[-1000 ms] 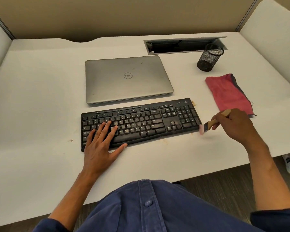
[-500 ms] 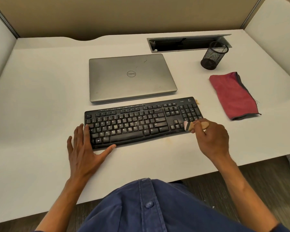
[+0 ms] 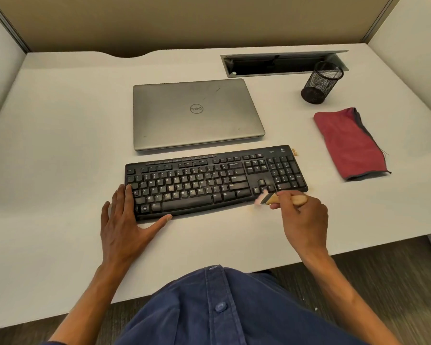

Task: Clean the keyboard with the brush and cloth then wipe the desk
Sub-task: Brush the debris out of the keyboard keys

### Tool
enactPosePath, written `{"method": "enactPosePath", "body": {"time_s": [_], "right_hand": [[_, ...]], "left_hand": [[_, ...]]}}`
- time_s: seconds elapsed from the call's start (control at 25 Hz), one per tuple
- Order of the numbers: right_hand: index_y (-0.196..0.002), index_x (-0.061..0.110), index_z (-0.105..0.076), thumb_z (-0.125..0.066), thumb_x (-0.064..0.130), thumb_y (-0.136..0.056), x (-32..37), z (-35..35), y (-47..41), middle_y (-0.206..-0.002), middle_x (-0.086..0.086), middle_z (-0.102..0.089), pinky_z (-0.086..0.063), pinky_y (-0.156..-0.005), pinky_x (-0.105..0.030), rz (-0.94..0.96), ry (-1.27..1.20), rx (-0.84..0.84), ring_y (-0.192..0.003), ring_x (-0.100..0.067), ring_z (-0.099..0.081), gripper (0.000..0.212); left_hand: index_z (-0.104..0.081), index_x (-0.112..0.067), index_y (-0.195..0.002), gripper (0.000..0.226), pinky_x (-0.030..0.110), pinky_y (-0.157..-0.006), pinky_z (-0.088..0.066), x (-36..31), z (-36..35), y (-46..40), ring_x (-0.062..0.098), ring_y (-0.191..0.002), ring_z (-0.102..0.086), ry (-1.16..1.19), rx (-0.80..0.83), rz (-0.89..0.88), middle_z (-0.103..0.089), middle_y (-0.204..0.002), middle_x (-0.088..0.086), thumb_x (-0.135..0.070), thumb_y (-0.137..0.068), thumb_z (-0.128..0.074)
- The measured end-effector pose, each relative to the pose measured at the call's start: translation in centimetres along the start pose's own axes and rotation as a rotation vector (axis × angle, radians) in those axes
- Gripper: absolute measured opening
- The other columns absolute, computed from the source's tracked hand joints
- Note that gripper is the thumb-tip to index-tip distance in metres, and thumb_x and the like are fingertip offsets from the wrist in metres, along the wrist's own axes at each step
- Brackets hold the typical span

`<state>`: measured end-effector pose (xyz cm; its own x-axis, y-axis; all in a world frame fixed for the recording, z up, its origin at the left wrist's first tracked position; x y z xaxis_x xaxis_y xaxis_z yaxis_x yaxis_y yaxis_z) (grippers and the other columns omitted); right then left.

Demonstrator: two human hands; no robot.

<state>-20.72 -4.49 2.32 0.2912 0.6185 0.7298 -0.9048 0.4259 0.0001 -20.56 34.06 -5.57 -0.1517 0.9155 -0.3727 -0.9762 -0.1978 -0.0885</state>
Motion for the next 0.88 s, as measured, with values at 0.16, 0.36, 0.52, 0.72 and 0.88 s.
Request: {"method": "enactPosePath", "body": {"time_s": [0.16, 0.36, 0.52, 0.72, 0.88], "right_hand": [[-0.077, 0.025, -0.077, -0.053, 0.027, -0.097, -1.0, 0.7, 0.3, -0.068, 0.011, -0.072, -0.043, -0.05, -0.028, -0.04, -0.053, -0.078, -0.056, -0.007, -0.06, 0.031], [-0.087, 0.021, -0.077, -0.056, 0.023, -0.097, 0.9, -2.6, 2.6, -0.08, 0.012, -0.074, -0.04, -0.051, -0.018, 0.096, -0.105, 0.082, -0.056, -0.002, -0.059, 0.023], [-0.092, 0.02, -0.075, -0.05, 0.034, -0.095, 1.7, -0.8, 1.9, -0.078, 0.006, -0.072, -0.041, -0.051, -0.02, 0.211, 0.03, -0.081, -0.061, -0.007, -0.06, 0.028], [-0.088, 0.018, -0.074, -0.048, 0.037, -0.093, 4.2, -3.3, 3.2, -0.076, 0.005, -0.071, -0.043, -0.057, -0.02, 0.43, 0.036, 0.018, -0.063, -0.009, -0.058, 0.033], [-0.087, 0.017, -0.074, -0.047, 0.036, -0.092, 6.5, -5.2, 4.0, -0.081, 0.006, -0.073, -0.046, -0.068, -0.026, 0.599, 0.081, 0.077, -0.071, -0.011, -0.063, 0.033]], "left_hand": [[-0.024, -0.009, -0.156, 0.119, 0.046, -0.122, -0.017, 0.0, 0.0, 0.0, 0.028, -0.147, -0.029, 0.012, 0.0, -0.001, -0.03, -0.16, 0.013, -0.09, -0.07, -0.042], [-0.026, -0.009, -0.155, 0.119, 0.047, -0.121, -0.019, 0.1, 0.1, -0.1, 0.028, -0.146, -0.032, 0.037, -0.007, -0.001, -0.032, -0.16, 0.012, -0.089, -0.069, -0.044], [-0.03, -0.013, -0.154, 0.116, 0.044, -0.122, -0.018, 0.6, 0.2, -0.2, 0.026, -0.145, -0.034, 0.128, -0.008, 0.014, -0.033, -0.159, 0.009, -0.087, -0.068, -0.05], [-0.028, -0.02, -0.155, 0.096, 0.052, -0.113, -0.034, 1.5, 0.8, -0.5, 0.028, -0.13, -0.044, 0.323, 0.049, 0.017, -0.047, -0.151, 0.004, -0.063, -0.075, -0.058], [-0.032, -0.018, -0.155, 0.077, 0.048, -0.111, -0.033, 2.0, 1.7, -0.4, 0.029, -0.129, -0.044, 0.449, 0.073, 0.008, -0.048, -0.15, 0.006, -0.039, -0.081, -0.041]]}}
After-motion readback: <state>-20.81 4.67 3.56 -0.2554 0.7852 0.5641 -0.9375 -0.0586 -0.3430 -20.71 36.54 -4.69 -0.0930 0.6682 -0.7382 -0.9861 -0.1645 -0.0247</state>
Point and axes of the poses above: each hand's wrist, its own y-axis away from the middle knuckle, its own z-axis out of the back of the hand, x = y × z, the point moved 9 cm from there along -y, towards the middle knuckle
